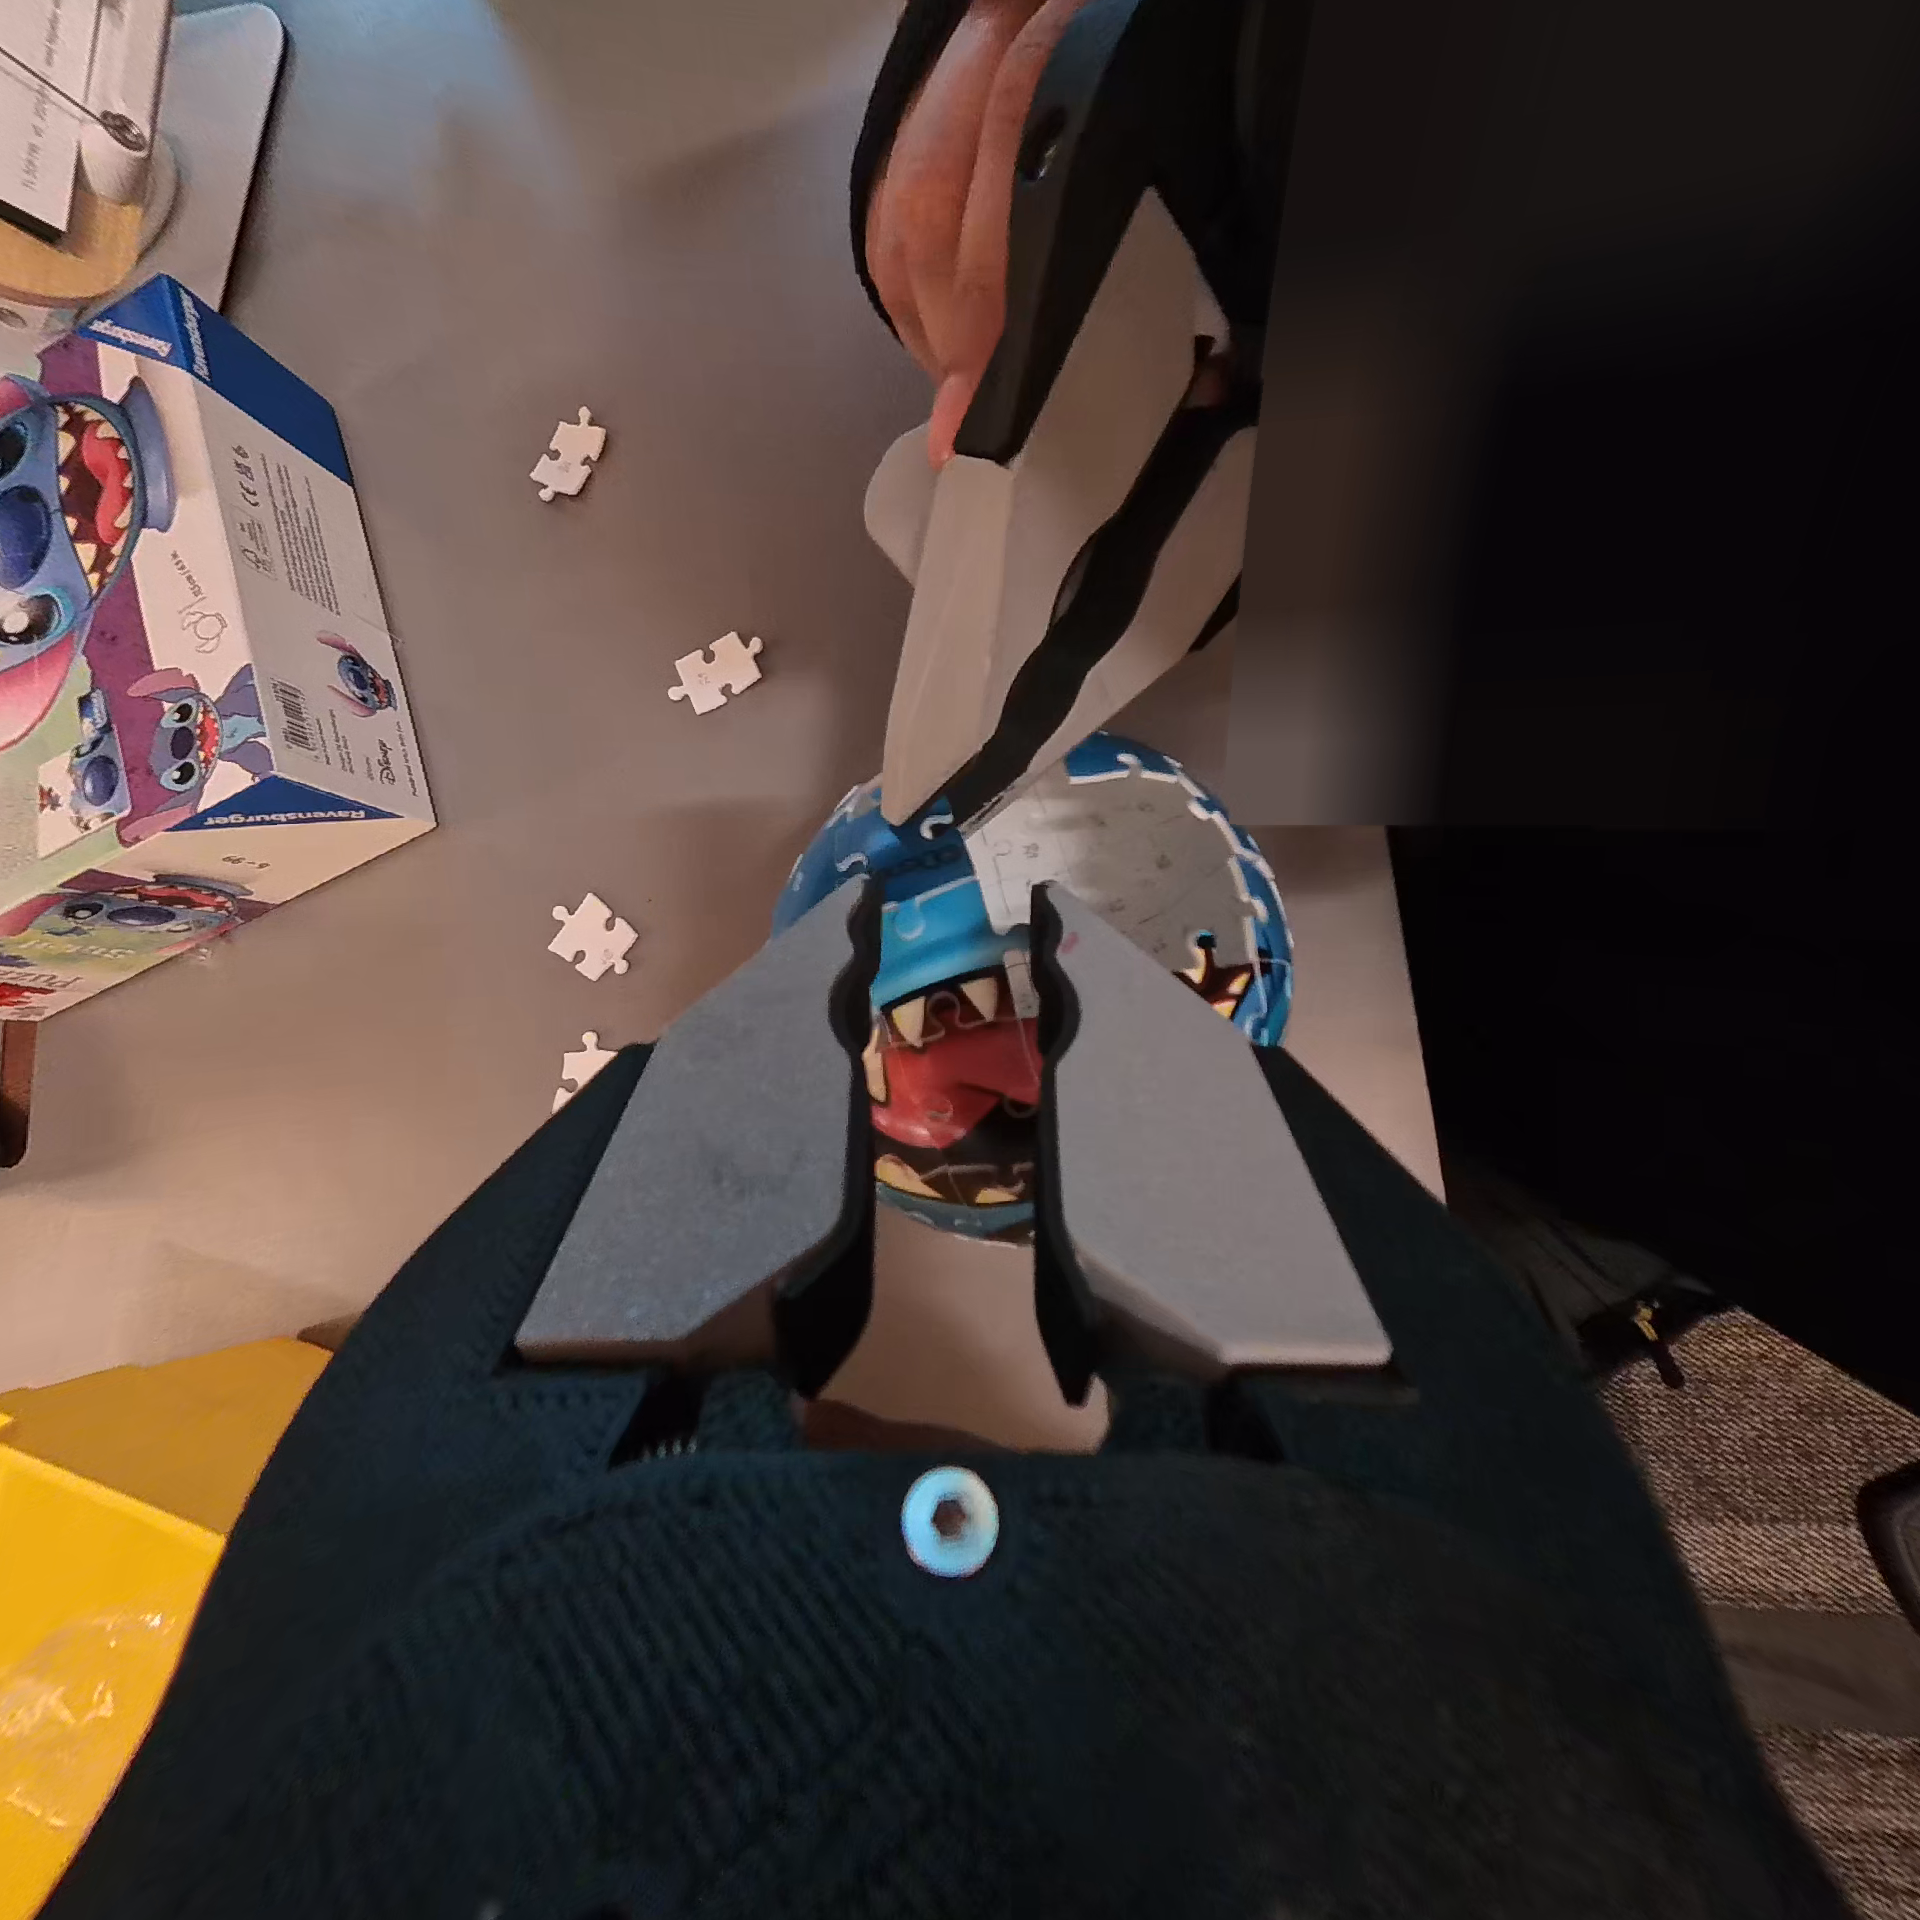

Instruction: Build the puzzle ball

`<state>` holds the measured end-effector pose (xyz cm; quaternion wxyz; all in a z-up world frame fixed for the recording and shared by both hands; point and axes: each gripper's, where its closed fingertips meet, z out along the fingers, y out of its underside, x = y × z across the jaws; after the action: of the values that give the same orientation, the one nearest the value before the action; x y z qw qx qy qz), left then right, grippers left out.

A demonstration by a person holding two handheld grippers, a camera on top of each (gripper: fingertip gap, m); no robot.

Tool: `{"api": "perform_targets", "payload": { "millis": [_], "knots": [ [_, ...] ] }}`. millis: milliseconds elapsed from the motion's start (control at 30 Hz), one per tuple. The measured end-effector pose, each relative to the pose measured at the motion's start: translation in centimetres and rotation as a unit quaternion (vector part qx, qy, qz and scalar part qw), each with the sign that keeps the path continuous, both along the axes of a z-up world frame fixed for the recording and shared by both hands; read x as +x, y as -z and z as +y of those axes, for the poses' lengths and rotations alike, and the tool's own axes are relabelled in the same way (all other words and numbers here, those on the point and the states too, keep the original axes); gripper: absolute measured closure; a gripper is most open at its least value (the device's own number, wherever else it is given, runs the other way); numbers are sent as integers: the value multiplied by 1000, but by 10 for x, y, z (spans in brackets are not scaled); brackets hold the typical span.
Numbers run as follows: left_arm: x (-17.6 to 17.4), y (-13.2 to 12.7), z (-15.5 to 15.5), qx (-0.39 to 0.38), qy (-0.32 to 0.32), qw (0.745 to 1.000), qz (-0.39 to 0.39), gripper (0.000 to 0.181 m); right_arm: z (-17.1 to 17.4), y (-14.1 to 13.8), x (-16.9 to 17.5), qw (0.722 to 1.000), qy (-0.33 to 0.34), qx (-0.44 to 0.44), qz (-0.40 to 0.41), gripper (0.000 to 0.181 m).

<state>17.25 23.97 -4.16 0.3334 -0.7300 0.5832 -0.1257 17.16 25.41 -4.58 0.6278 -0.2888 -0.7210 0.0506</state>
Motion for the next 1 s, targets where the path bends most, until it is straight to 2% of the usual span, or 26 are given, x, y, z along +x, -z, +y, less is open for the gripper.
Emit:
{"api": "perform_targets", "payload": {
  "millis": [233,833,1000],
  "knots": [
    [0,1,1,-4,2,1000,1,155,0,1,0,999,-13,-38,0,176],
    [-3,2,3,-28,-5,1000,2,150,1,-4,0,999,-1,-32,1,180],
    [-2,4,1,-26,-4,1000,9,143,0,-1,-1,999,-2,-35,-4,179]
  ]
}}
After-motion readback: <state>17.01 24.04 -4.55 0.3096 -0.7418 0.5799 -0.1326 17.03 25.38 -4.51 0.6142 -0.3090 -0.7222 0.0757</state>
